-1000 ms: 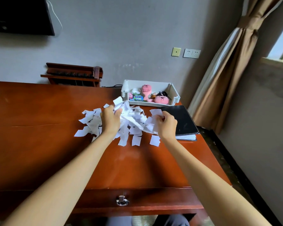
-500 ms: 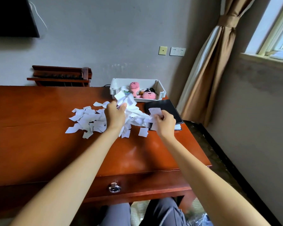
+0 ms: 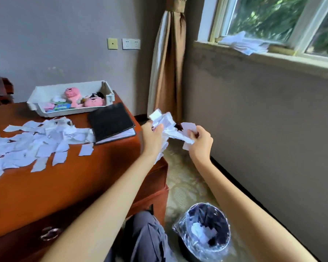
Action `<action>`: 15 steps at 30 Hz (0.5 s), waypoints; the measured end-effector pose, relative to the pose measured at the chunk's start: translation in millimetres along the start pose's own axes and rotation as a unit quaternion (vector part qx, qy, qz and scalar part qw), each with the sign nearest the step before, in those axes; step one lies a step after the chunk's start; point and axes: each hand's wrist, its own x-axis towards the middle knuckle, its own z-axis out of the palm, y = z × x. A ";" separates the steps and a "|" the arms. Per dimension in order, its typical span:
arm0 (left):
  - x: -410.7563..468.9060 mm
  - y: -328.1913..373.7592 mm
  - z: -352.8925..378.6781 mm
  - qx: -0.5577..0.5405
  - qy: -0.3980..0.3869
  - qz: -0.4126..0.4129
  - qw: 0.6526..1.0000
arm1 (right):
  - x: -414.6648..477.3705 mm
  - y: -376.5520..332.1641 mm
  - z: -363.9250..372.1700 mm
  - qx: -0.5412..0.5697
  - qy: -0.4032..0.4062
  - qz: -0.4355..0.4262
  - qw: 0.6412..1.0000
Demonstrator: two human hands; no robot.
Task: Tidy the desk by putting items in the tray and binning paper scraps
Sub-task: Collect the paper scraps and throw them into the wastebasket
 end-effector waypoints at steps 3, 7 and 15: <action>-17.8 -9.8 61.8 -0.006 -0.053 -0.034 0.998 | 8.0 39.8 -45.3 -0.017 0.029 0.021 0.999; -41.7 -32.8 128.7 0.021 -0.120 -0.032 0.992 | 14.6 101.8 -85.8 -0.070 0.056 0.093 0.992; -73.0 -123.3 223.0 0.109 -0.219 -0.137 0.960 | -11.2 233.9 -115.0 -0.147 0.049 0.220 0.963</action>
